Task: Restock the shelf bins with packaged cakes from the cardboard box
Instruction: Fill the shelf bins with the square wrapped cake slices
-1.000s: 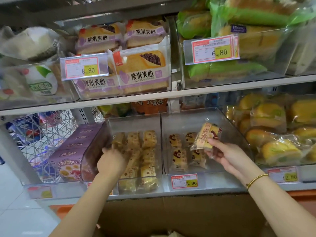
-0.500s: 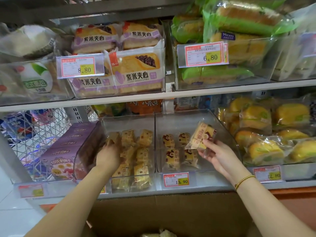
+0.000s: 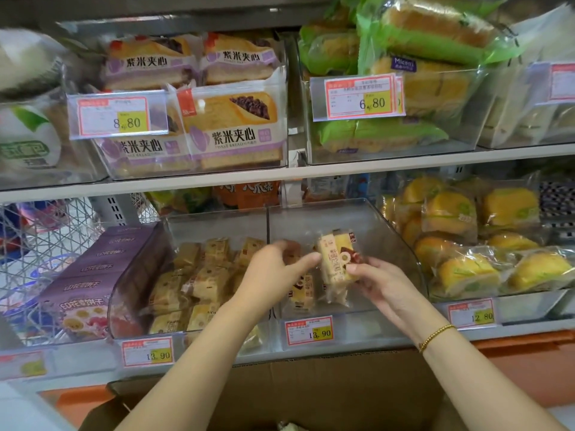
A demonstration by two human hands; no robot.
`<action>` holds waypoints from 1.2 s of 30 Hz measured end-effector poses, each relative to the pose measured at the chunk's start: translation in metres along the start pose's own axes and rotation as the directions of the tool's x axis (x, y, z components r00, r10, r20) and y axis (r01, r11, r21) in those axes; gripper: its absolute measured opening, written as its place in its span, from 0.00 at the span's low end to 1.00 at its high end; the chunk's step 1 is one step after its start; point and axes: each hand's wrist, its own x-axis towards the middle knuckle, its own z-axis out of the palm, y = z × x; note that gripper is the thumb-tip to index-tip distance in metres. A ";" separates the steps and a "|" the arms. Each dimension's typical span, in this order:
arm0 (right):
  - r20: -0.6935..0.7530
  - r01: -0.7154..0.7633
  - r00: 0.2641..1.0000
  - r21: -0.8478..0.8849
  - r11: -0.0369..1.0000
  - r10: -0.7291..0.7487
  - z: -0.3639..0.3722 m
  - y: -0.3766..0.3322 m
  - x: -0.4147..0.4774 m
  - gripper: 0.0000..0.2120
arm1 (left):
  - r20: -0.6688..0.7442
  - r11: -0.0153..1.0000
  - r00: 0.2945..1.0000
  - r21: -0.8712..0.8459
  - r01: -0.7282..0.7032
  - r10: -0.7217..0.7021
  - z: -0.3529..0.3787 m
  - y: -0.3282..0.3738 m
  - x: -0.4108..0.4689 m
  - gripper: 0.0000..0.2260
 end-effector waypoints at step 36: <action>-0.386 -0.172 0.889 0.222 0.960 0.249 0.008 -0.015 0.034 0.08 | -0.191 0.983 0.972 -0.148 0.106 -0.134 -0.003 -0.037 0.025 0.12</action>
